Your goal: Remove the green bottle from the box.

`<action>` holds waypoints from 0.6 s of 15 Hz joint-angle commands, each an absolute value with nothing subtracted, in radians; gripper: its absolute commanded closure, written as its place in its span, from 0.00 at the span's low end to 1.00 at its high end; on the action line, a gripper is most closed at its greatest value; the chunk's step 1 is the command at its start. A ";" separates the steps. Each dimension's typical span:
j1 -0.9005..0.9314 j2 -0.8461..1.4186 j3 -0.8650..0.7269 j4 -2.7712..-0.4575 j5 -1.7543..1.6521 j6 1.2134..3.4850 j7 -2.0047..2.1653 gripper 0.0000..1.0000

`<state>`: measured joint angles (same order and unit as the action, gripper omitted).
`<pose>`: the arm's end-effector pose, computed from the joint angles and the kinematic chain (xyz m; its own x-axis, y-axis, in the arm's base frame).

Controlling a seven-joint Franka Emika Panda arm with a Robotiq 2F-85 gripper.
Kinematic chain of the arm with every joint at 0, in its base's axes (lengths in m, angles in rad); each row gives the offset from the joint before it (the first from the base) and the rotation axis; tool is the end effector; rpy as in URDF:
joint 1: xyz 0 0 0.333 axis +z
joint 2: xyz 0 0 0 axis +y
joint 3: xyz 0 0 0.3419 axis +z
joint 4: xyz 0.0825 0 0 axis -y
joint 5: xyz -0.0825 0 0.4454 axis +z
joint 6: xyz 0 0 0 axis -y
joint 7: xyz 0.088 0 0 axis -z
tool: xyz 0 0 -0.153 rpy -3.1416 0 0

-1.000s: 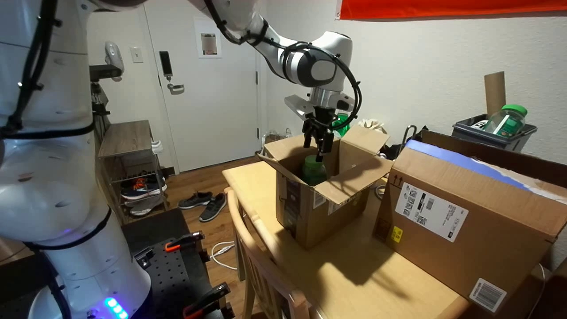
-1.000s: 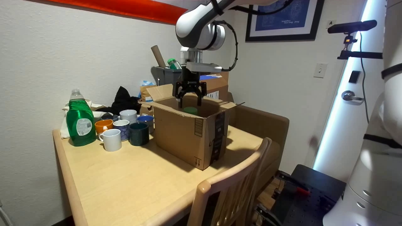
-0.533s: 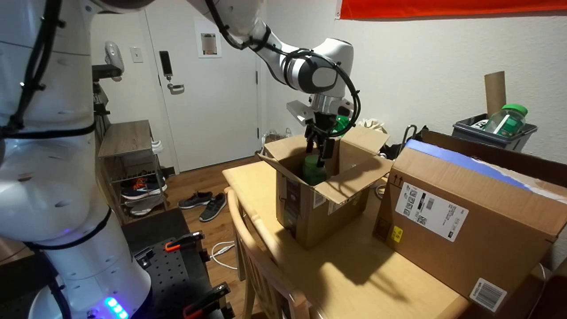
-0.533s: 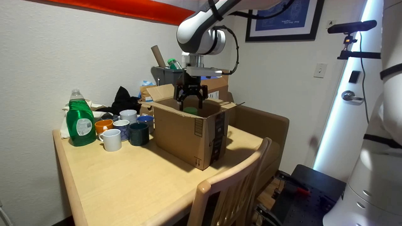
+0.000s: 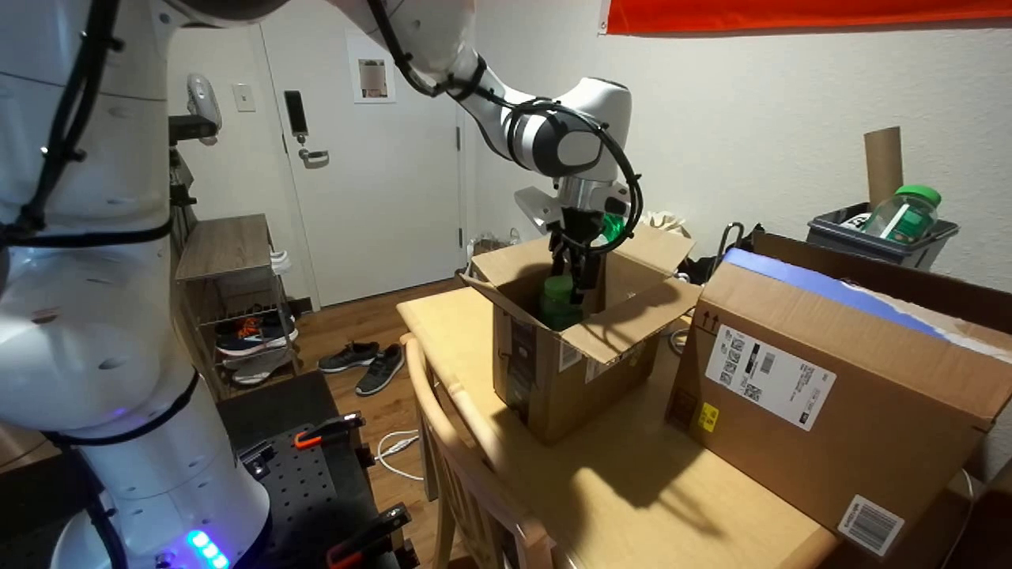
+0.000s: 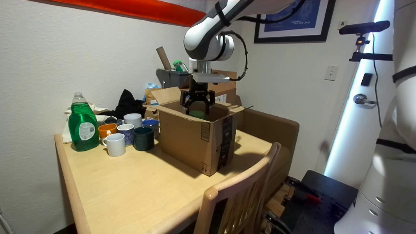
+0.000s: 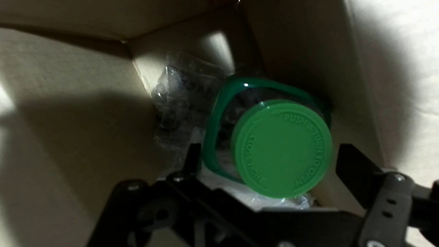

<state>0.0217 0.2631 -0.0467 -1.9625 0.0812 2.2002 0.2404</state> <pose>0.6563 -0.0102 0.2810 0.9511 -0.3065 -0.0378 -0.3080 -0.9503 -0.0445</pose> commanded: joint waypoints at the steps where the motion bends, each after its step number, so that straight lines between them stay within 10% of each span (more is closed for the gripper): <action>1: 0.028 0.263 -0.040 -1.941 0.059 2.219 0.262 0.00; 8: 0.033 0.247 -0.034 -1.964 0.060 2.212 0.250 0.64; 9: 0.034 0.246 -0.034 -1.968 0.058 2.209 0.250 0.14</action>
<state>0.0316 0.2629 -0.0401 -1.9414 0.0773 2.2071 0.2403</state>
